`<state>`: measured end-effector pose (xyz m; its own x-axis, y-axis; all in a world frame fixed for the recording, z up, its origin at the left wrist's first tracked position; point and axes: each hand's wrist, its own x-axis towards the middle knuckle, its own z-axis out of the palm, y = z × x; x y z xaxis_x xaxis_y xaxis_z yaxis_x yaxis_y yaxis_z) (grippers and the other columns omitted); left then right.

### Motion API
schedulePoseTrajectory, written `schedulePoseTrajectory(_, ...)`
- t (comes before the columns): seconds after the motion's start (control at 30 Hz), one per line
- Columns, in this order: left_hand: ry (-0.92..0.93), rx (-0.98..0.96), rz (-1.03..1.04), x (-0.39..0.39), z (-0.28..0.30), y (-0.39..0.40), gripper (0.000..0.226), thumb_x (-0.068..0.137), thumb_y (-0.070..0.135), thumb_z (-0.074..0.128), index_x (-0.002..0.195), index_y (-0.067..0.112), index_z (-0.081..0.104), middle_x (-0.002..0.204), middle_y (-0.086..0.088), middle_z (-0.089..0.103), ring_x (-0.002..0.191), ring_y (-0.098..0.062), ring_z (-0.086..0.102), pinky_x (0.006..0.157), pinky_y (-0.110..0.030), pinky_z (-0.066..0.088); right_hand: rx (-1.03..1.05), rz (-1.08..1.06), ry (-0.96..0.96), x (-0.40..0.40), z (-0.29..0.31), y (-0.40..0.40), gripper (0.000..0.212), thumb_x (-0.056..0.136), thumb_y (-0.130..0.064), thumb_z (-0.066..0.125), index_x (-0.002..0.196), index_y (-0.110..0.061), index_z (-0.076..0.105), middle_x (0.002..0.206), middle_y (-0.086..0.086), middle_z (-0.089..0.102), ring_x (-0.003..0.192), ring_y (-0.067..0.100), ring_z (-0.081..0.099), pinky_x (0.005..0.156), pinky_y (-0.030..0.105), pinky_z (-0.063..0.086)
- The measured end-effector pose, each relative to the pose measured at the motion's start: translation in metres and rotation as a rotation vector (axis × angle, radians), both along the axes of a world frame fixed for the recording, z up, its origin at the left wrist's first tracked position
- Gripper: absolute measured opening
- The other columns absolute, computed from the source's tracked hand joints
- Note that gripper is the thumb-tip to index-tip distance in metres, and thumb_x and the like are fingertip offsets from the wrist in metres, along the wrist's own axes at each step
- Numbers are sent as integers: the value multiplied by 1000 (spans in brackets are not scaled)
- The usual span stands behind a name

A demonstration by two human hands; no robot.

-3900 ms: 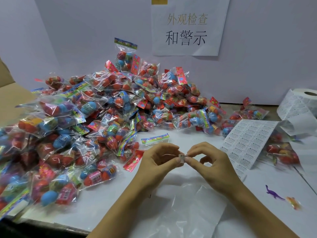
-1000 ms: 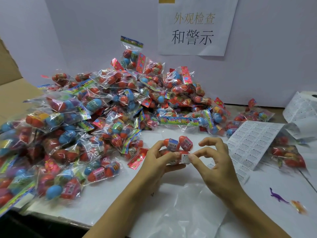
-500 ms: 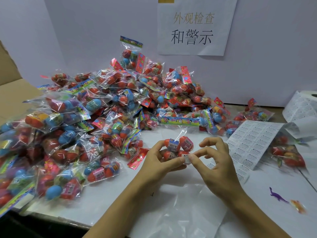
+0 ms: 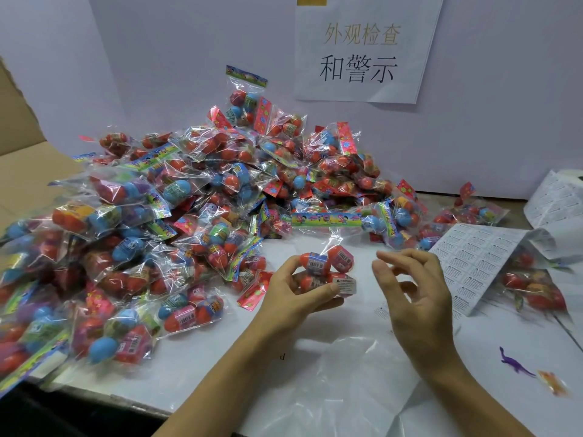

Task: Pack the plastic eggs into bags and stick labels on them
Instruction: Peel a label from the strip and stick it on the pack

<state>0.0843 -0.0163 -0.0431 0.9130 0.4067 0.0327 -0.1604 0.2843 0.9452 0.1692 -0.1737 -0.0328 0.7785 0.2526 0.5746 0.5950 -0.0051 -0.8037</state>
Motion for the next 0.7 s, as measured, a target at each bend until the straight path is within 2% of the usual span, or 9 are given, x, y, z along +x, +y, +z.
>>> schedulePoseTrajectory(0.1,-14,-24,-13,0,1,1,52,77,7,85,123,7,61,106,-21,76,100,-37,75,82,-36,62,-83,26,99,2,-1,0,34,79,-54,65,100,-27,68,103,-9,64,88,1,65,67,11,50)
schedulePoseTrajectory(0.17,-13,-5,-38,0,1,0,53,79,11,85,126,8,61,108,-19,76,102,-36,75,84,-37,62,-164,82,199,1,-3,2,43,71,-64,65,99,-31,66,90,-13,70,84,-1,67,65,13,51)
schedulePoseTrajectory(0.27,-2,30,-63,-1,2,-1,60,77,25,88,128,10,61,112,-18,75,105,-35,74,89,-42,61,-241,116,202,-1,-8,4,44,68,-68,66,94,-32,68,86,-22,72,82,0,69,66,19,55)
schedulePoseTrajectory(0.5,6,-2,-46,-1,2,-1,50,80,17,84,125,10,63,109,-20,76,101,-37,75,83,-38,62,-183,187,252,1,-6,3,32,73,-53,71,90,-26,72,84,-11,76,81,10,73,76,33,59)
schedulePoseTrajectory(0.6,-2,-46,-52,-2,3,0,48,81,13,82,125,7,63,108,-22,75,100,-38,74,81,-37,62,-175,218,258,2,-6,2,24,78,-46,71,91,-26,73,86,-9,76,82,12,73,76,30,59)
schedulePoseTrajectory(0.7,-3,-69,-60,-3,5,0,48,82,11,82,126,5,63,108,-23,75,99,-36,75,80,-36,61,-154,236,255,3,-7,1,11,86,-35,70,91,-26,74,84,-9,76,79,12,73,67,21,55)
